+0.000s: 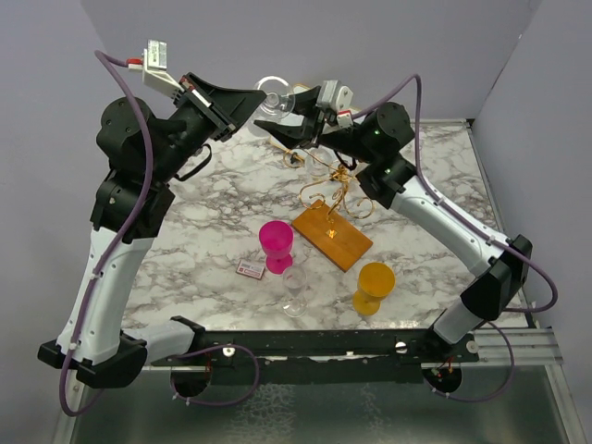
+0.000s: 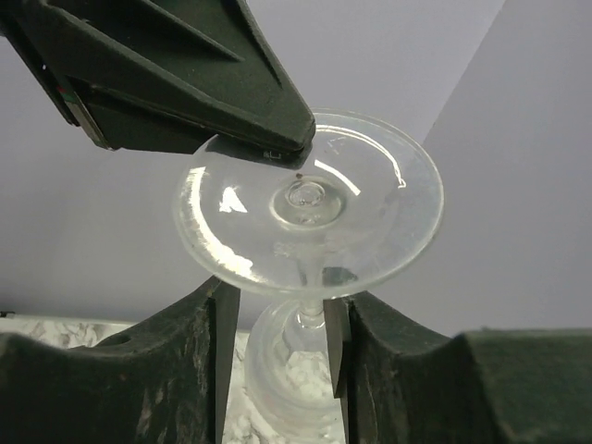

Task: Place the wine glass upside down on the wine glass rack

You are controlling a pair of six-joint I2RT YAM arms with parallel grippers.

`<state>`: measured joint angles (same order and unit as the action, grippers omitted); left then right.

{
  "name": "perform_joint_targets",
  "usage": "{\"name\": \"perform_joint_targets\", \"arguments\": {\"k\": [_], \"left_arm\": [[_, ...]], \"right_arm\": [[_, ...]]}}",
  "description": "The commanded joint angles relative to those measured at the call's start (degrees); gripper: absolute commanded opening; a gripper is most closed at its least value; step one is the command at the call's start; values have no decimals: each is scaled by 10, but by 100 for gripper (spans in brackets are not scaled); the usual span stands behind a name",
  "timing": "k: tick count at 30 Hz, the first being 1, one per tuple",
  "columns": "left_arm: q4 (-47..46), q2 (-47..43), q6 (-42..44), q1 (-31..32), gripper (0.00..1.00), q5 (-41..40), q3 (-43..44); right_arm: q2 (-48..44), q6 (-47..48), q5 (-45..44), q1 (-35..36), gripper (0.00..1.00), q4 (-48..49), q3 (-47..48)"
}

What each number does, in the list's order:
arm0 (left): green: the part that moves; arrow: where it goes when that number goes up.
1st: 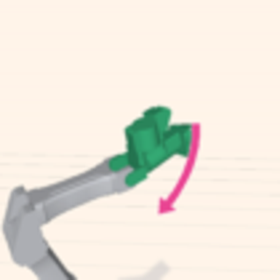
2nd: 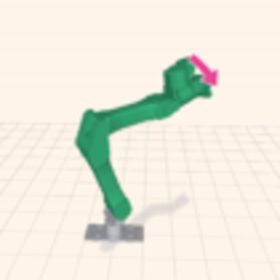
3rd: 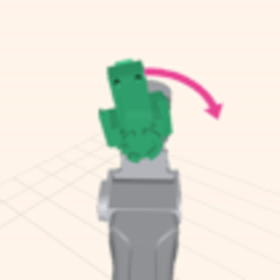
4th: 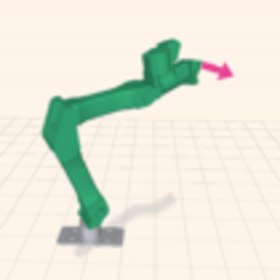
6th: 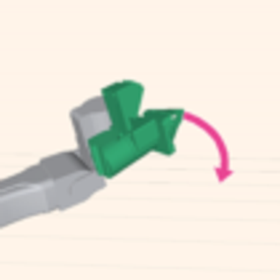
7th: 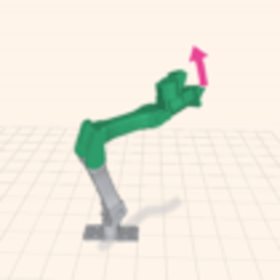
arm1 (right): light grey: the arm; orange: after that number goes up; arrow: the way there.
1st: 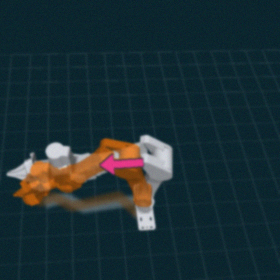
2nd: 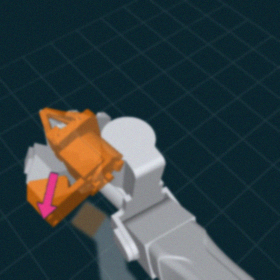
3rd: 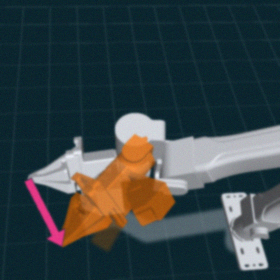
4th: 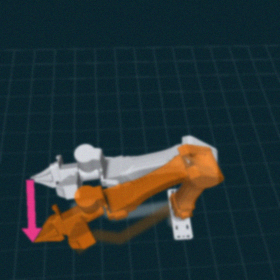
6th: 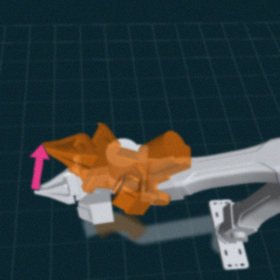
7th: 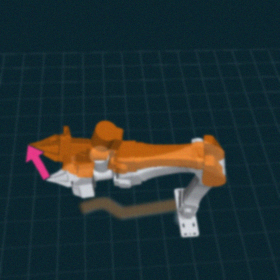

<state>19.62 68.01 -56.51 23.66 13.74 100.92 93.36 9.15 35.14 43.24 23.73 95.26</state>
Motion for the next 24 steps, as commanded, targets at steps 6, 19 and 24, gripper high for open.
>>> {"name": "perform_joint_targets", "arguments": {"k": [6,19,24], "left_arm": [[-28,-27,58,-2,0,-123,11],[-3,-118,21,-2,0,-157,-163],[-3,-137,14,-2,0,-91,-216]], "right_arm": [[-97,-38,-47,6,44,28,-90],[-250,-119,-132,6,43,-43,-217],[-320,-149,-188,6,42,-98,-265]]}}
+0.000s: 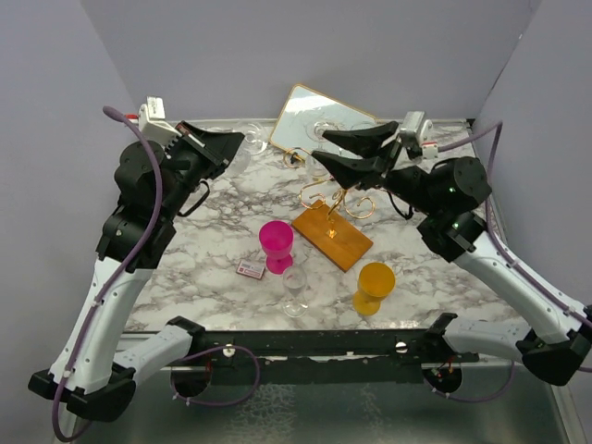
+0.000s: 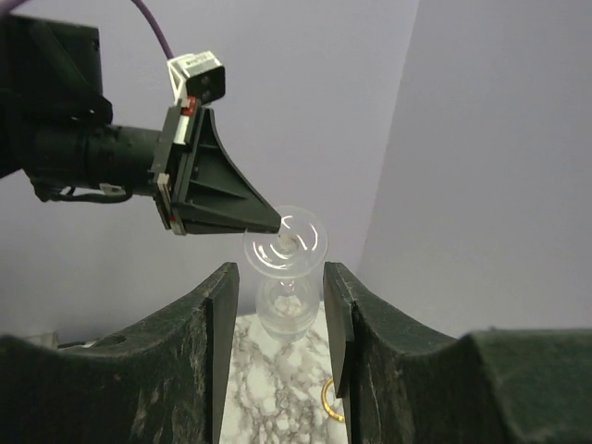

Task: Place the wine glass upside down on the wine glass rack

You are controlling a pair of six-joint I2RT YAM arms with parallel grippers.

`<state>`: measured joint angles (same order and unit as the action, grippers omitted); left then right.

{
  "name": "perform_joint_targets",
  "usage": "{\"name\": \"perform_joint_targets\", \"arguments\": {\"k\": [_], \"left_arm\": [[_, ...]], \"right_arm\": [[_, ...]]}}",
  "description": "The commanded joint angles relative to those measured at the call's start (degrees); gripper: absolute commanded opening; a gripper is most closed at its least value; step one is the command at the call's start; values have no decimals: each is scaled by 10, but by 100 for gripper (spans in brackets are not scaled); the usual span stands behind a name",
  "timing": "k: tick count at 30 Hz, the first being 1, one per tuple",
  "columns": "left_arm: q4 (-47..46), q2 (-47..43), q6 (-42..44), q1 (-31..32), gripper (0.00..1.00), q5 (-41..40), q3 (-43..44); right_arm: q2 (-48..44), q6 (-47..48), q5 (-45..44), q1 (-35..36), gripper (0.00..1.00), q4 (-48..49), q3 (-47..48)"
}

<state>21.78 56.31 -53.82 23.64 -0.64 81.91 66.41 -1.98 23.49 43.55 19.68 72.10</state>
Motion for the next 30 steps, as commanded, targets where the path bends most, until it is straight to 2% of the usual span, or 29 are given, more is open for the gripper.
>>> {"name": "perform_joint_targets", "arguments": {"k": [1,5,10,15,30], "left_arm": [[-23,-23,-15,-2,0,64,-33],[-24,-40,-40,-1,0,99,-86],[-40,-38,-87,-1,0,167,-132],[-67,-24,-99,-1,0,211,-136],[-203,27,-182,0,0,267,-164]], "right_arm": [[-63,-45,-87,3,42,-68,-40],[-101,-67,-144,3,40,-98,-65],[-119,-87,-166,3,39,-104,-82],[-121,-96,-168,3,38,-117,-84],[-144,-121,-190,3,37,-127,-102]]}}
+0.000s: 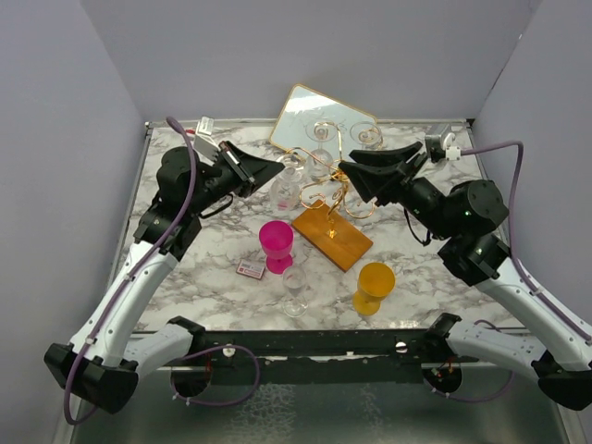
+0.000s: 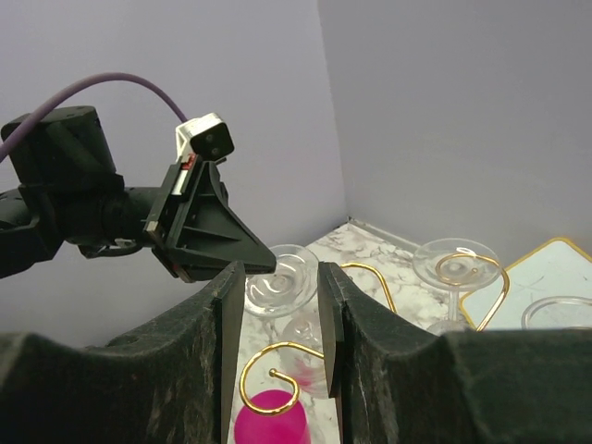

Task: Place the wine glass upside down on the wine glass rack

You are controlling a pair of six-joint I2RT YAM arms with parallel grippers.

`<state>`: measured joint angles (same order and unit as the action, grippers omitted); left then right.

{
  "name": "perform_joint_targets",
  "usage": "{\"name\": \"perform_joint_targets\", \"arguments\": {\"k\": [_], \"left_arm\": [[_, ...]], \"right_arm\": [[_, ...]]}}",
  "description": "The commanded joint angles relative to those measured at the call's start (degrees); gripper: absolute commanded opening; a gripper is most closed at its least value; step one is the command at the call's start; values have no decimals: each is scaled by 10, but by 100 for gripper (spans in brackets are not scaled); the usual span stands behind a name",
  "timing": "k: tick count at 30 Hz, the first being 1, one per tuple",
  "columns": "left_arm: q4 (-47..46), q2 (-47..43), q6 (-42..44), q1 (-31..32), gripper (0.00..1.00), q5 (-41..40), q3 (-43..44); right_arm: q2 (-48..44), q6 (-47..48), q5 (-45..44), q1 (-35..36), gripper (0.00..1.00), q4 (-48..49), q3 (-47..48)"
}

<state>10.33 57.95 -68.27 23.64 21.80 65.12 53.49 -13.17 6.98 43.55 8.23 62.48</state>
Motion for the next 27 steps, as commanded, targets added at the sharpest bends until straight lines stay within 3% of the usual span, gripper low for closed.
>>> {"name": "perform_joint_targets", "arguments": {"k": [1,10,27], "left_arm": [[-106,14,-46,-1,0,52,-2],[-145,71,-56,-1,0,70,27],[-120,123,-1,-2,0,-21,68]], "right_arm": [[-16,-10,-28,3,37,-12,-9],[-24,-12,-41,3,37,0,-23],[-40,-25,-45,3,37,-2,-34]]}}
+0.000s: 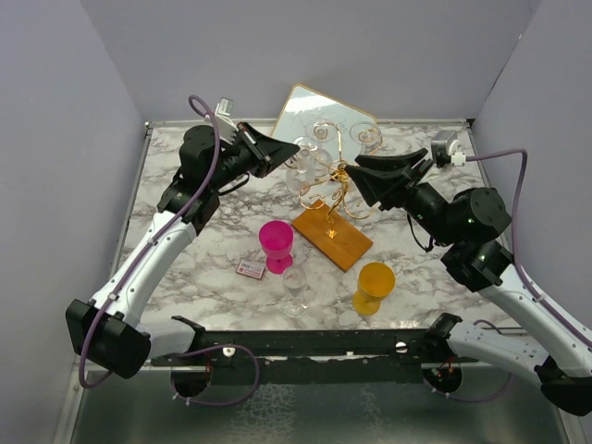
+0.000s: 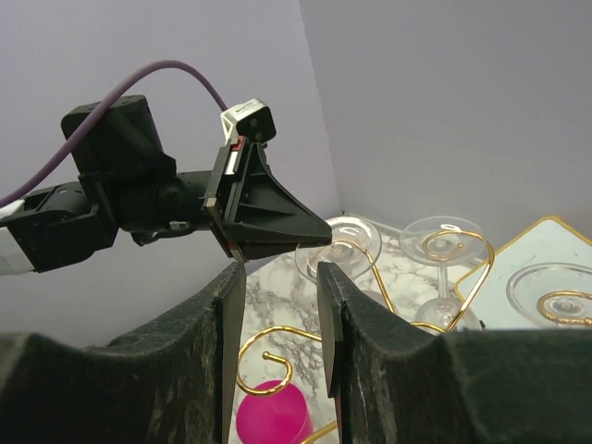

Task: Place the wine glass upside down on the wine glass rack

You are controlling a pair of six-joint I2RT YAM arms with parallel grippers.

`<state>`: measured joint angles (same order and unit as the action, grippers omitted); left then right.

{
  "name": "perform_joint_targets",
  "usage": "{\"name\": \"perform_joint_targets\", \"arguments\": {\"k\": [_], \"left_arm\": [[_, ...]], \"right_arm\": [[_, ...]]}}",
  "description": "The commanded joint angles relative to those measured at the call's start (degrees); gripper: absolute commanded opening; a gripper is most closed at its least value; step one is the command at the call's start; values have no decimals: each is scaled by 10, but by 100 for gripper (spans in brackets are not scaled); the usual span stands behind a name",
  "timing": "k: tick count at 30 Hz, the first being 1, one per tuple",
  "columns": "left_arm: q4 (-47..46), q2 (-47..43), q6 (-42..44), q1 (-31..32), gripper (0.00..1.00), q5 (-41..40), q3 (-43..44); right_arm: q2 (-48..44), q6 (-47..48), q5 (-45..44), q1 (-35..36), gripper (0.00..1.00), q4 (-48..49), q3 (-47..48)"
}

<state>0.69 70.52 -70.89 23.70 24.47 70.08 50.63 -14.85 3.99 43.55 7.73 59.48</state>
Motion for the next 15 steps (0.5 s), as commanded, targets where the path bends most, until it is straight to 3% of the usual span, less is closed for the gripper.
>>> {"name": "perform_joint_targets", "arguments": {"k": [1,8,15], "left_arm": [[-25,-4,26,-2,0,-53,16],[-30,-4,28,-2,0,-65,7],[31,-39,67,-5,0,-114,0]], "right_arm": [[-11,-9,-15,3,37,2,-5],[-12,-14,-15,3,36,-3,-6],[-19,-23,-17,3,36,-17,-8]]}}
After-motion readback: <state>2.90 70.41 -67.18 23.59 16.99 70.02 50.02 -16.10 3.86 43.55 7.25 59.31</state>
